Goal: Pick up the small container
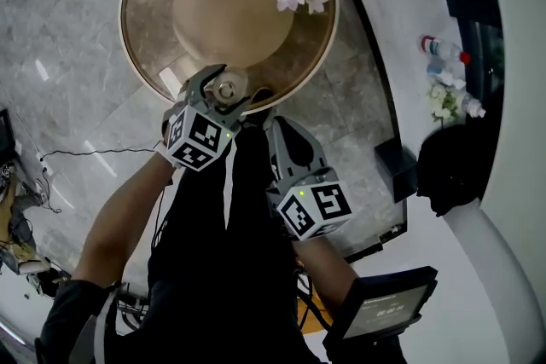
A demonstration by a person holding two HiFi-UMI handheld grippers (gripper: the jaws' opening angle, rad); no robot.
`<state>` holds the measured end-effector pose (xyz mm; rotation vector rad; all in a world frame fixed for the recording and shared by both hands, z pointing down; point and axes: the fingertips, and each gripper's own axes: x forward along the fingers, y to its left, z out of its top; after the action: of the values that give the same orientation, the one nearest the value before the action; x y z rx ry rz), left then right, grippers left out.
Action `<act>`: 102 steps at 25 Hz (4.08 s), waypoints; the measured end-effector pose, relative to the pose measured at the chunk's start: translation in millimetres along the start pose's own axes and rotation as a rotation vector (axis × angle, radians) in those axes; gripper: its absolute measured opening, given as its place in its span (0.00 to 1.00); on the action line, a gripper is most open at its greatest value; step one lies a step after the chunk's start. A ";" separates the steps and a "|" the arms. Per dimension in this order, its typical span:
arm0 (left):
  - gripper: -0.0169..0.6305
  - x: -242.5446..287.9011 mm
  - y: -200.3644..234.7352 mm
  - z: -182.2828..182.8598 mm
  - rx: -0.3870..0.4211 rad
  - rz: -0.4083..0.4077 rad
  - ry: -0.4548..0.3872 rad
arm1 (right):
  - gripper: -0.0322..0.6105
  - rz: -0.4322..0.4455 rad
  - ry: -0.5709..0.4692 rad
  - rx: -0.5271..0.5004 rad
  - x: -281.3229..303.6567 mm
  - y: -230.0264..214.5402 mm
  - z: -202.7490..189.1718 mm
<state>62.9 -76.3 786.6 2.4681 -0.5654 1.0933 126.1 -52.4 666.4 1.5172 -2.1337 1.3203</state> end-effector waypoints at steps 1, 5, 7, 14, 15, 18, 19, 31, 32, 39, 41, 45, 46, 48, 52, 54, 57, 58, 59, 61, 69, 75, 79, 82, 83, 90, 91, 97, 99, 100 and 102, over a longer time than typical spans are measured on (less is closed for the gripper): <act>0.55 -9.0 -2.3 5.6 -0.004 -0.001 -0.001 | 0.05 0.003 -0.006 -0.004 -3.6 4.8 4.6; 0.55 -51.1 -13.0 28.4 -0.020 0.003 -0.001 | 0.05 0.019 -0.031 -0.027 -22.1 29.7 23.7; 0.55 -73.9 -19.1 40.5 -0.023 0.011 -0.003 | 0.05 0.032 -0.043 -0.045 -33.2 43.4 33.7; 0.55 -145.2 -41.1 74.3 -0.064 0.028 -0.027 | 0.05 0.066 -0.103 -0.103 -68.3 79.5 64.3; 0.55 -154.2 -46.6 77.7 -0.063 0.028 -0.030 | 0.05 0.065 -0.117 -0.107 -75.0 83.1 69.9; 0.55 -181.2 -64.9 86.7 -0.067 0.018 -0.043 | 0.05 0.069 -0.168 -0.121 -97.2 95.2 87.4; 0.55 -190.2 -70.6 90.2 -0.070 0.016 -0.050 | 0.05 0.073 -0.184 -0.124 -104.4 99.5 92.7; 0.55 -280.2 -104.9 130.5 -0.070 0.062 -0.129 | 0.05 0.125 -0.278 -0.215 -165.5 144.0 121.9; 0.55 -285.3 -106.9 132.1 -0.070 0.066 -0.134 | 0.05 0.128 -0.284 -0.220 -169.2 146.6 122.2; 0.55 -309.5 -116.4 145.6 -0.069 0.078 -0.168 | 0.05 0.115 -0.352 -0.282 -191.2 160.7 140.5; 0.55 -313.5 -119.1 150.6 -0.066 0.080 -0.179 | 0.05 0.103 -0.381 -0.306 -197.0 163.3 149.2; 0.55 -321.7 -120.7 156.9 -0.065 0.081 -0.196 | 0.05 0.095 -0.419 -0.329 -205.5 168.4 159.4; 0.55 -323.2 -119.9 158.5 -0.062 0.082 -0.200 | 0.05 0.094 -0.425 -0.333 -206.9 169.1 160.8; 0.55 -325.4 -118.6 161.8 -0.055 0.085 -0.206 | 0.05 0.093 -0.435 -0.340 -209.9 170.5 162.5; 0.55 -326.6 -116.8 168.3 -0.048 0.082 -0.213 | 0.05 0.095 -0.450 -0.353 -214.5 173.3 165.8; 0.55 -326.7 -117.0 169.1 -0.045 0.075 -0.210 | 0.05 0.094 -0.456 -0.356 -216.9 174.0 165.7; 0.55 -326.5 -113.2 170.0 -0.033 0.074 -0.207 | 0.05 0.091 -0.475 -0.375 -217.5 173.3 165.1; 0.55 -326.7 -111.5 170.1 -0.031 0.075 -0.208 | 0.05 0.090 -0.478 -0.381 -217.1 173.6 164.5; 0.55 -326.9 -110.3 169.8 -0.032 0.075 -0.208 | 0.05 0.090 -0.478 -0.383 -216.7 174.2 163.6; 0.55 -327.5 -107.1 169.7 -0.037 0.072 -0.209 | 0.05 0.087 -0.476 -0.382 -215.7 176.3 164.3; 0.55 -319.1 -100.5 161.9 -0.052 0.035 -0.188 | 0.05 0.066 -0.449 -0.372 -203.5 176.4 163.1; 0.55 -315.1 -102.1 162.1 -0.059 0.026 -0.181 | 0.05 0.061 -0.445 -0.369 -206.6 174.4 162.6; 0.55 -314.3 -102.0 161.9 -0.060 0.023 -0.177 | 0.05 0.061 -0.449 -0.367 -206.7 175.1 162.9; 0.55 -313.2 -103.0 161.5 -0.057 0.022 -0.176 | 0.05 0.062 -0.451 -0.360 -206.4 172.6 160.8; 0.55 -312.9 -103.3 161.3 -0.056 0.021 -0.175 | 0.05 0.062 -0.450 -0.358 -206.3 172.1 160.2; 0.55 -311.7 -104.5 162.8 -0.054 0.017 -0.176 | 0.05 0.054 -0.456 -0.345 -209.1 169.3 161.1; 0.55 -311.7 -104.6 163.0 -0.054 0.016 -0.176 | 0.05 0.053 -0.455 -0.343 -209.2 168.9 160.8; 0.55 -310.1 -103.3 162.8 -0.059 0.012 -0.171 | 0.05 0.051 -0.450 -0.336 -208.4 168.7 160.8; 0.55 -310.0 -103.5 162.0 -0.059 0.012 -0.171 | 0.05 0.051 -0.449 -0.336 -208.1 169.1 159.7; 0.55 -310.1 -103.6 161.7 -0.059 0.012 -0.172 | 0.05 0.051 -0.448 -0.336 -207.9 169.5 159.1; 0.55 -310.8 -103.7 161.2 -0.058 0.010 -0.172 | 0.05 0.050 -0.446 -0.335 -207.6 170.5 158.3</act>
<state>21.3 -4.0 431.1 2.5261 -0.6509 0.8613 125.4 -25.0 355.7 1.7362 -2.5058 0.6221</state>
